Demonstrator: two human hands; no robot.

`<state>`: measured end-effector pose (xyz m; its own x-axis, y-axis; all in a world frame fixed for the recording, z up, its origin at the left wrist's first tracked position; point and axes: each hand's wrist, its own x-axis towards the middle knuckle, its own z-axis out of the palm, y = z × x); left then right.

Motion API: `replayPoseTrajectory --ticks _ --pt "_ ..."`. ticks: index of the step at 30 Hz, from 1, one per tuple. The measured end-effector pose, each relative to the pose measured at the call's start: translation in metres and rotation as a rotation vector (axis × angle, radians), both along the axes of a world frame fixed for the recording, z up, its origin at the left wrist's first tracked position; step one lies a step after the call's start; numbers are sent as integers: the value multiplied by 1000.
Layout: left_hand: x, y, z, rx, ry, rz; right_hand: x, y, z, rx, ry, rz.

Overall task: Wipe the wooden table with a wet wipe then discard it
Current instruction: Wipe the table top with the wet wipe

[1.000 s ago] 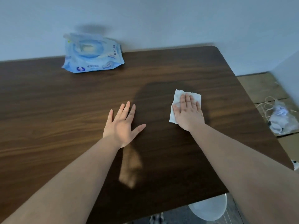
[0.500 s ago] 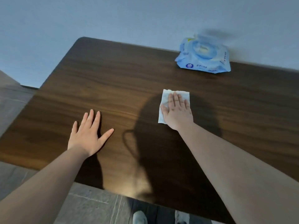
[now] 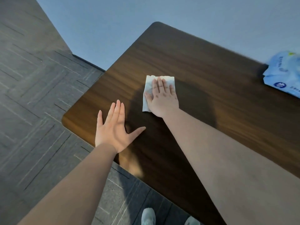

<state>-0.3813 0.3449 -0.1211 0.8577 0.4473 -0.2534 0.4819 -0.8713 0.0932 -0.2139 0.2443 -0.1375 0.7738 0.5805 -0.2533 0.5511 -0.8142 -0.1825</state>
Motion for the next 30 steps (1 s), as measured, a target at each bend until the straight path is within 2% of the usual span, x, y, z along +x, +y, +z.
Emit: replayPoseTrajectory --ticks 7,15,19,23,27,30 --pt "2 2 -2 -31 -43 53 -21 72 -1 56 -18 129" --pt "0 2 -5 -21 -74 43 -29 72 -2 87 -14 175" --pt "-1 -1 -4 -13 -77 26 -39 47 0 92 9 173" --pt "-3 -3 1 -28 14 20 -47 -4 2 56 7 135" --pt "-1 -16 12 97 66 -114 -49 -65 3 27 7 73" --pt "4 -37 24 115 79 -208 -52 -113 4 8 6 -30"
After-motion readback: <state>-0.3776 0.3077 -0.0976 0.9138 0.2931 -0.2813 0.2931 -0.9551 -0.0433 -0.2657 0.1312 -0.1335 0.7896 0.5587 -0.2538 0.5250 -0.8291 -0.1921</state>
